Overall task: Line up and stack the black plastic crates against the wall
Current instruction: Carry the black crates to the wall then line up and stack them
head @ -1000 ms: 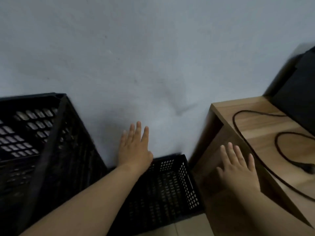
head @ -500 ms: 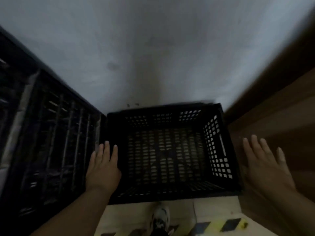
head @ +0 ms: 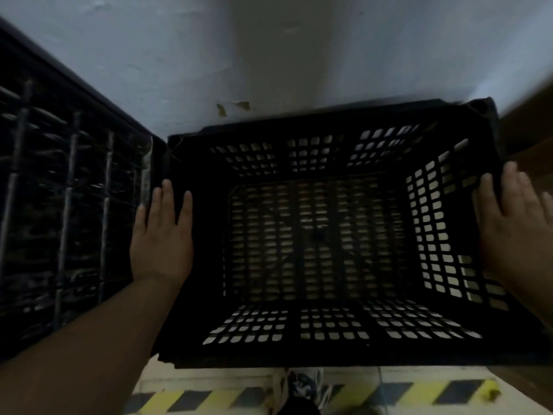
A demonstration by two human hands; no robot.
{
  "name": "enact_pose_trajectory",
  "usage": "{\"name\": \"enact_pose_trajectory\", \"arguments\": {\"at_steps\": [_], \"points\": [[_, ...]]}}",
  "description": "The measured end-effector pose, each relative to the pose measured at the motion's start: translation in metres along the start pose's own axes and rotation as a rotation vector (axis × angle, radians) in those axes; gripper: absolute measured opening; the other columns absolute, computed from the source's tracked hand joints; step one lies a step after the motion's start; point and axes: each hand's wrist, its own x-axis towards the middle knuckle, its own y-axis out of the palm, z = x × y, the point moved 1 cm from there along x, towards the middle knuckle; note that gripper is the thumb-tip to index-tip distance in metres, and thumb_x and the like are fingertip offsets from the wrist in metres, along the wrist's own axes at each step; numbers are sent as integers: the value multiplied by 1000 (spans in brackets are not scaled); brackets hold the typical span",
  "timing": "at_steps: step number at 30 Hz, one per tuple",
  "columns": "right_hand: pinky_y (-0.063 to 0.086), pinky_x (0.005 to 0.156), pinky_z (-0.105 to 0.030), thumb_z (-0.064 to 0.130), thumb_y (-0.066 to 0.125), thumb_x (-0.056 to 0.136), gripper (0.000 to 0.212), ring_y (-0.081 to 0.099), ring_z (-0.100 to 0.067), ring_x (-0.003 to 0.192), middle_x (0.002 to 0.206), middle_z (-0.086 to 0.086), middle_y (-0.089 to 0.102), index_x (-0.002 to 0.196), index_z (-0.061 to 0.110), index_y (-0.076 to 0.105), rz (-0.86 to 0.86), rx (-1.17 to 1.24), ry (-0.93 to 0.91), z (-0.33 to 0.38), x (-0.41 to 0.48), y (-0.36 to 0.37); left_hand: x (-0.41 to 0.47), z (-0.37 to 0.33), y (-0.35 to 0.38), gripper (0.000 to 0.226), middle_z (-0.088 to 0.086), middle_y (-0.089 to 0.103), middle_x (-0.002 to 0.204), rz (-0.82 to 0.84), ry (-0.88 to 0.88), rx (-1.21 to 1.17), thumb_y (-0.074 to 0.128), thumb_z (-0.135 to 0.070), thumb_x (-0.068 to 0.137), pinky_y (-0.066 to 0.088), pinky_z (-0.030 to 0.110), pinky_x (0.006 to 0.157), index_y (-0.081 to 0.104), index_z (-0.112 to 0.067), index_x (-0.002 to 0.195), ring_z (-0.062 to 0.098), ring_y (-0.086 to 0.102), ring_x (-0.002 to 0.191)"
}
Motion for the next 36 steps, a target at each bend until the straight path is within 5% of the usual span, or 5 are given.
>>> {"name": "enact_pose_trajectory", "arguments": {"at_steps": [8,18,21,30,36], "points": [[21,111,-50,20,63,81,88,9,-30,143,154,-15,-7,147,5,5,0,-63,16,2,-8,-12,1,0,0,86,13,-34,147,10,58,40,49,-19,90,-32,33,101,-17,-17,146,25,-19,143],[-7,116,-41,21,39,90,83,-19,-24,143,138,-14,-42,138,5,-27,250,-251,80,-8,-59,-69,-38,1,-35,90,12,-34,143,2,140,51,51,-23,88,-40,32,93,-19,-16,144,25,-20,142],[-35,98,-39,16,27,91,74,-24,-25,141,137,-15,-44,139,5,-28,283,-266,56,-17,-86,-84,-69,4,-48,90,11,-27,147,-56,162,33,55,-17,85,-41,30,96,-13,-17,144,19,-22,137],[-42,72,-39,13,17,91,62,-26,-27,140,133,-13,-42,131,6,-30,351,-354,28,-46,-183,-136,-181,19,-101,89,16,8,156,-128,140,34,64,-1,73,-28,30,107,16,-13,147,24,7,143],[-42,73,-41,16,20,92,65,-28,-26,139,136,-14,-41,141,6,-22,320,-398,25,-56,-238,-166,-244,30,-138,88,12,-25,154,-155,160,73,44,-4,87,-32,33,102,-26,-17,139,23,-21,142]]}}
